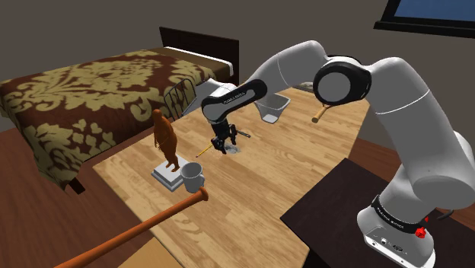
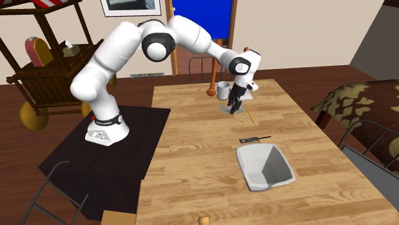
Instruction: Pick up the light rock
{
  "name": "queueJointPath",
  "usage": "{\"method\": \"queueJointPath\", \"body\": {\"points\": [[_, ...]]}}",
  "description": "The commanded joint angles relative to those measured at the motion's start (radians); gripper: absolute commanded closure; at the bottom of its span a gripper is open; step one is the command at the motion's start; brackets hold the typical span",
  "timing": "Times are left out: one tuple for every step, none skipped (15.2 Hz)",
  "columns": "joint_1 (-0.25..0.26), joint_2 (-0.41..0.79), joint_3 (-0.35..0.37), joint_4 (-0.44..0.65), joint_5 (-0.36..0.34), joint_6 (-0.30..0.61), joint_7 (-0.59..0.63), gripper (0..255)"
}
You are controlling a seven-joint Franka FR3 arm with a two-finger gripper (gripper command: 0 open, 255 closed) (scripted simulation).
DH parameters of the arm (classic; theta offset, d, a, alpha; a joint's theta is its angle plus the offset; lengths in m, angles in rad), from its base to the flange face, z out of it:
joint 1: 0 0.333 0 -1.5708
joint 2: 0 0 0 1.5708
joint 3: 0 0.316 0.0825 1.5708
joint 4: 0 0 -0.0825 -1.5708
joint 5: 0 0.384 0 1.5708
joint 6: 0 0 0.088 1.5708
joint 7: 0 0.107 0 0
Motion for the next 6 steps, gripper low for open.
{"method": "queueJointPath", "body": {"points": [[-0.001,-0.016,0.002,0.002,0.002,-0.018,-0.002,255],[-0.002,-0.023,0.002,0.003,0.003,-0.026,-0.003,255],[-0.002,-0.031,0.003,0.004,0.005,-0.035,-0.004,255],[-0.002,-0.038,0.004,0.006,0.006,-0.044,-0.005,255],[-0.002,-0.039,0.004,0.007,0.006,-0.045,-0.005,255],[-0.002,-0.039,0.004,0.007,0.006,-0.045,-0.005,255]]}}
